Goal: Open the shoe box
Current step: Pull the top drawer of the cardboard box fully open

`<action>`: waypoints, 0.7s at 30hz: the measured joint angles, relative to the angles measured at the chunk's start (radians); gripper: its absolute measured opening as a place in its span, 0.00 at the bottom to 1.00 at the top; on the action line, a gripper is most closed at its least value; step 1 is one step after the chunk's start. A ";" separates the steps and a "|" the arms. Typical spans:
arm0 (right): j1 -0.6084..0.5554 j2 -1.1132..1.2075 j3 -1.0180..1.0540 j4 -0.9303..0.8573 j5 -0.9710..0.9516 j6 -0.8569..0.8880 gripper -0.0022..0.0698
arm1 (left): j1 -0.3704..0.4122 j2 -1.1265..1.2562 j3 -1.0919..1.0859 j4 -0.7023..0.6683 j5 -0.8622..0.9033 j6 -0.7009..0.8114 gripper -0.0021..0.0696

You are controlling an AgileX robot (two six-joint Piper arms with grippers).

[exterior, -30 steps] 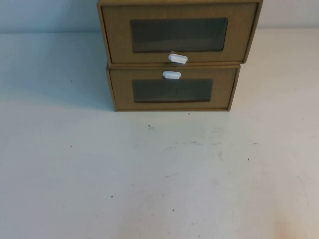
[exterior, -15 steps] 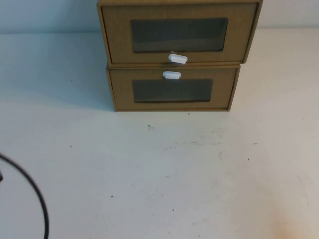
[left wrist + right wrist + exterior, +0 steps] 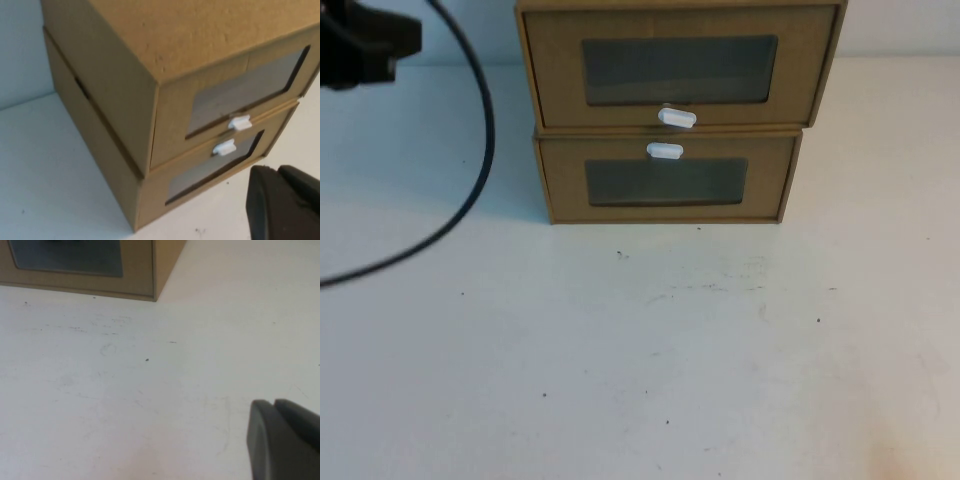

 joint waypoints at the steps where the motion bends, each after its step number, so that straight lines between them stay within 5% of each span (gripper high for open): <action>1: 0.000 0.000 0.000 0.000 0.000 0.000 0.01 | 0.000 0.046 -0.062 -0.009 0.019 0.002 0.02; 7: 0.000 0.000 0.000 0.000 0.000 0.000 0.01 | -0.017 0.287 -0.408 -0.048 0.107 0.006 0.02; 21: 0.000 0.000 0.000 0.000 0.000 0.000 0.01 | -0.190 0.819 -1.180 -0.054 0.300 -0.134 0.02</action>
